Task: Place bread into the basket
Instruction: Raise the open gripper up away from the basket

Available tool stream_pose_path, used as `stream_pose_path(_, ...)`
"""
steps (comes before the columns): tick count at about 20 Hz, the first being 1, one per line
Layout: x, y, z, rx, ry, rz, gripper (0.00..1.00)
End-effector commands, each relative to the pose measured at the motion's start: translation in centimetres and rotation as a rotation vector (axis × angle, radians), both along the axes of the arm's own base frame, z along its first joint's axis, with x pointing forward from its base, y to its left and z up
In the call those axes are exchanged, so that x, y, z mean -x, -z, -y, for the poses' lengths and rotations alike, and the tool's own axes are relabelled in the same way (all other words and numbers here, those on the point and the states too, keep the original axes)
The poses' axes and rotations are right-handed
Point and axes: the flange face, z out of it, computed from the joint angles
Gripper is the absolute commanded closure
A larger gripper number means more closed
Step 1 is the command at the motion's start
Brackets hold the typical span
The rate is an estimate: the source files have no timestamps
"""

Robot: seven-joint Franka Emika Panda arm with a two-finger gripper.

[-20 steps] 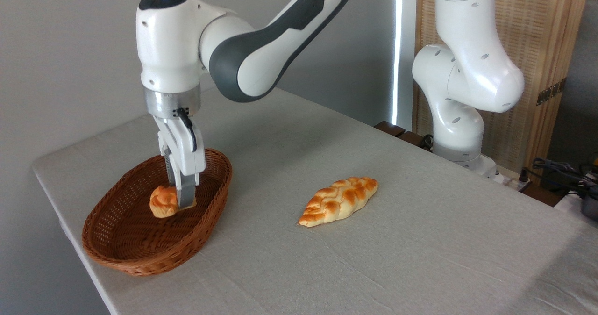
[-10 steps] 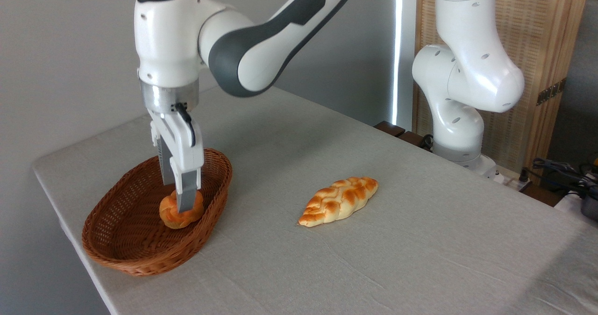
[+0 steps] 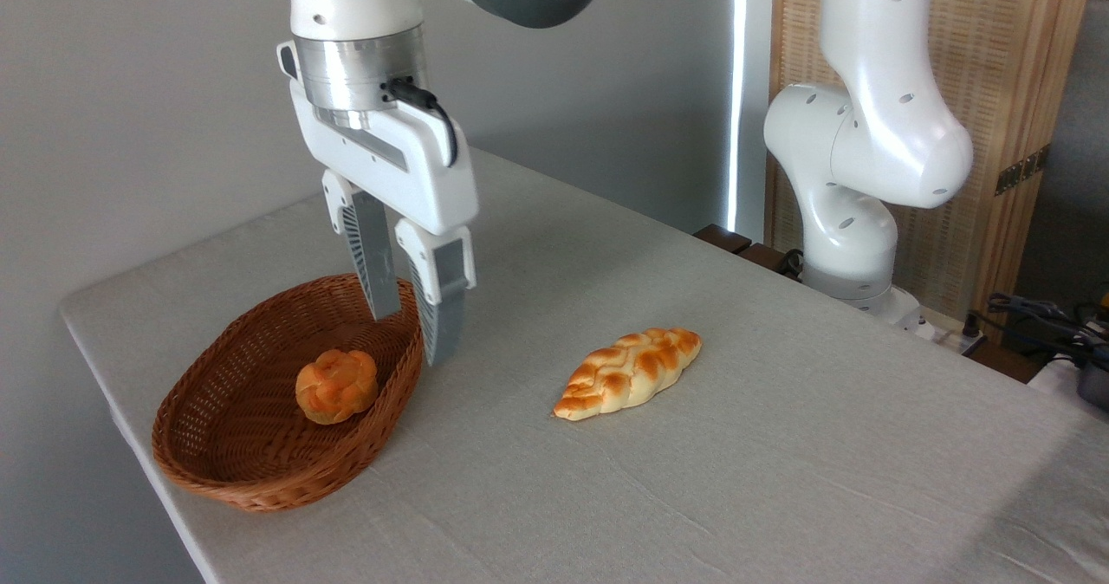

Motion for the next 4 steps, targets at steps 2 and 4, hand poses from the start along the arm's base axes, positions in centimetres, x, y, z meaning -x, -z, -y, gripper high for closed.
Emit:
stream_pose_path(2,0.07,-0.49,-2.29,-0.019,-0.089,-0.006,0.00)
stream_pose_path(4,0.11,-0.58,-2.18,-0.017,-0.082,-0.004,0.00)
